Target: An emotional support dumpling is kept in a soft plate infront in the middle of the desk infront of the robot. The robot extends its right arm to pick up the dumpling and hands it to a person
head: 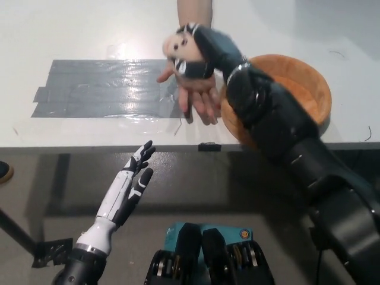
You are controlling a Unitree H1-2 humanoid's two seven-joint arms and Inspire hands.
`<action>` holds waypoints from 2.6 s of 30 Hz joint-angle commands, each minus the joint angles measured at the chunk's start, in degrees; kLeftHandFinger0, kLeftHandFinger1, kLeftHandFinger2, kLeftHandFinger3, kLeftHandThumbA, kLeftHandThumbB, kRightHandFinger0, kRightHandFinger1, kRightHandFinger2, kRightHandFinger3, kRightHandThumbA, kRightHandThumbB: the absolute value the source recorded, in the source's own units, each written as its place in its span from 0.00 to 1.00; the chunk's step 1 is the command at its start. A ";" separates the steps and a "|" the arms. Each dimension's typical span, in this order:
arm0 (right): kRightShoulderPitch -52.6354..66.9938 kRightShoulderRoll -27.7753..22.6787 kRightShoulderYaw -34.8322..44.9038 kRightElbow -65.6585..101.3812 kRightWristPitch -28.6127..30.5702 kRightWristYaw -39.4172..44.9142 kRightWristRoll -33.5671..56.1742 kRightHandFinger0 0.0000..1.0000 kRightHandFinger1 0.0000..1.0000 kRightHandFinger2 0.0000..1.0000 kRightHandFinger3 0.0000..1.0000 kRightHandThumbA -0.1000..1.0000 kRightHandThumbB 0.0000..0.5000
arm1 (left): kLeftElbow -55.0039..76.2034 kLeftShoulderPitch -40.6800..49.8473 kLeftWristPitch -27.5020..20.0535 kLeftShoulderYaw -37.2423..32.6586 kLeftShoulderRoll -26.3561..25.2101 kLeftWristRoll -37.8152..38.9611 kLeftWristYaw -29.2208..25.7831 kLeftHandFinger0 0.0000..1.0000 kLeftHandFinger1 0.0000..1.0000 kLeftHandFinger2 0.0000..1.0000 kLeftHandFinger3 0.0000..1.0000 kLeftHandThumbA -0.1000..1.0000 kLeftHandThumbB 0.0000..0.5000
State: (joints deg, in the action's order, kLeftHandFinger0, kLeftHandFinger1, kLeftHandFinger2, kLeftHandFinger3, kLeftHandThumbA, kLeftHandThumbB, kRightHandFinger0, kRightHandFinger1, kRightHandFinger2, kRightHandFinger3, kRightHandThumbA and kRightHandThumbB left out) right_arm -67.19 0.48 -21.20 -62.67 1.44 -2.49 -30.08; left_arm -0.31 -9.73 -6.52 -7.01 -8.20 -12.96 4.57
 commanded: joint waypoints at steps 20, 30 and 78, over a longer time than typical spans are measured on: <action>-4.27 -2.29 -1.58 5.96 -4.96 9.71 1.68 1.00 1.00 1.00 1.00 1.00 1.00 | 0.57 -1.58 -1.52 -0.69 -0.81 -1.01 0.16 1.00 1.00 1.00 1.00 1.00 0.23; -3.17 -7.71 3.54 23.25 -8.40 6.72 1.34 1.00 1.00 1.00 1.00 1.00 1.00 | 0.50 -1.79 -0.63 -0.30 -0.37 -0.11 0.20 1.00 1.00 1.00 1.00 1.00 0.25; 58.78 -11.05 11.96 71.49 5.45 12.36 22.20 1.00 1.00 1.00 1.00 1.00 0.72 | -1.60 -3.50 -0.13 1.01 -0.72 0.76 0.66 1.00 1.00 1.00 1.00 1.00 0.28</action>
State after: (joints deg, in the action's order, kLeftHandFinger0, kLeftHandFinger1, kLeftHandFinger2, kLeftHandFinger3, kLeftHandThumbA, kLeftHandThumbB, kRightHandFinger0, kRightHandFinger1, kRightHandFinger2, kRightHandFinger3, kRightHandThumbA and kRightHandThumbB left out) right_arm -9.78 -10.83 -8.90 12.95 2.30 8.29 -12.38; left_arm -3.92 -14.20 -5.45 -5.39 -8.32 -11.90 4.64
